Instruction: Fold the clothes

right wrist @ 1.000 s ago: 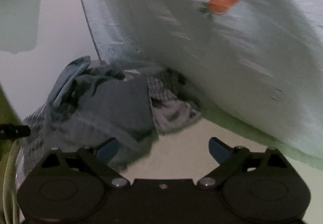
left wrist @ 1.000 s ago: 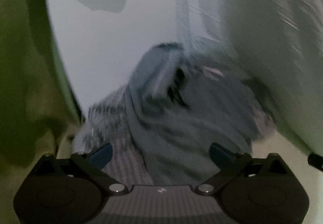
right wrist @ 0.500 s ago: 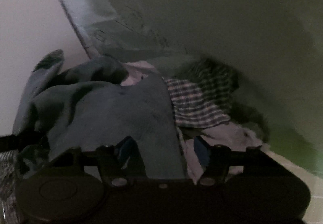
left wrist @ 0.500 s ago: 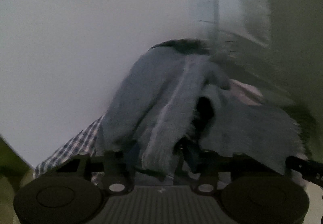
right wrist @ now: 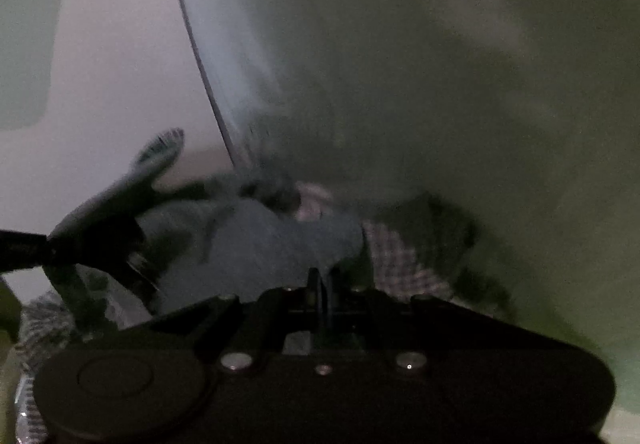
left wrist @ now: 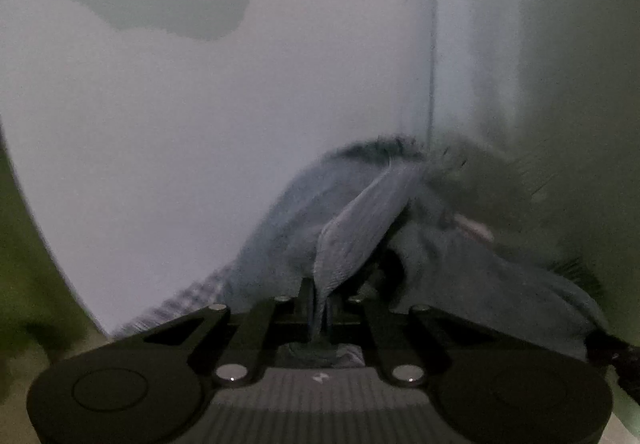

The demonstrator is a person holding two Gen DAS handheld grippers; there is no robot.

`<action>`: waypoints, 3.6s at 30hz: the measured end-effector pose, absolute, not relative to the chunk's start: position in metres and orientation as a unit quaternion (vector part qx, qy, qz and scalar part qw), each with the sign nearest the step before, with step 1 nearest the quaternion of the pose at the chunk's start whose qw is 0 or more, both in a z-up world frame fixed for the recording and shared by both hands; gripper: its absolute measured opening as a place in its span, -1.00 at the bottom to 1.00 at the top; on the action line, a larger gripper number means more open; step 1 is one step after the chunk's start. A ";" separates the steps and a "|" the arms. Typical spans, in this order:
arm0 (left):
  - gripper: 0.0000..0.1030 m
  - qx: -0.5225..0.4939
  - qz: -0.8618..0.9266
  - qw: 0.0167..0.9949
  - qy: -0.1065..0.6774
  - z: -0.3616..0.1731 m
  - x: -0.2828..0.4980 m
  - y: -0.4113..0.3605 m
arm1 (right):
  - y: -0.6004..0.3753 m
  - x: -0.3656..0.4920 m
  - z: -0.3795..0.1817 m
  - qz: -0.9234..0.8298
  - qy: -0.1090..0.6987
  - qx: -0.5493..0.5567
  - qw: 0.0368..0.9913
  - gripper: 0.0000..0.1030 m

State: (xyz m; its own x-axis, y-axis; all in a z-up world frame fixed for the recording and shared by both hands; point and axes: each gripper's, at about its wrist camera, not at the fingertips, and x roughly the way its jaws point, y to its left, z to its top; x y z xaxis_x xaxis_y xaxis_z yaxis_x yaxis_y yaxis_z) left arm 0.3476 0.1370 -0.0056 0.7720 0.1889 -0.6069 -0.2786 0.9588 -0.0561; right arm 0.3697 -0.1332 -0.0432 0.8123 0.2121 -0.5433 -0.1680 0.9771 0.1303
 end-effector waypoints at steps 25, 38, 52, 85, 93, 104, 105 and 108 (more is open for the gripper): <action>-0.94 -0.077 -0.134 0.962 0.223 0.113 0.054 -0.071 | -0.351 -0.004 0.091 -0.104 0.091 0.116 0.984 -0.96; -0.18 -0.039 -0.150 0.909 0.387 0.023 0.001 -0.149 | -0.511 -0.096 0.014 -0.284 0.232 0.171 0.914 -0.21; 0.40 -0.045 -0.024 0.882 0.468 -0.026 0.066 -0.067 | -0.454 -0.047 -0.061 -0.224 0.334 0.163 0.901 0.38; -0.47 -0.128 -0.023 0.828 0.546 -0.117 0.162 -0.040 | -0.637 -0.026 -0.021 -0.422 0.249 0.173 0.854 -0.93; -0.35 -0.127 -0.021 0.828 0.546 -0.117 0.158 -0.043 | -0.554 -0.030 -0.086 -0.313 0.332 0.287 0.843 0.23; -0.23 -0.129 -0.044 0.816 0.561 -0.129 0.173 -0.036 | -0.397 0.025 -0.125 -0.156 0.409 0.214 0.873 0.41; -0.23 -0.132 -0.046 0.815 0.562 -0.131 0.174 -0.035 | -0.396 0.035 -0.128 -0.153 0.414 0.203 0.874 0.47; -0.33 -0.140 -0.053 0.815 0.560 -0.131 0.177 -0.032 | -0.393 0.055 -0.133 -0.146 0.429 0.180 0.873 0.19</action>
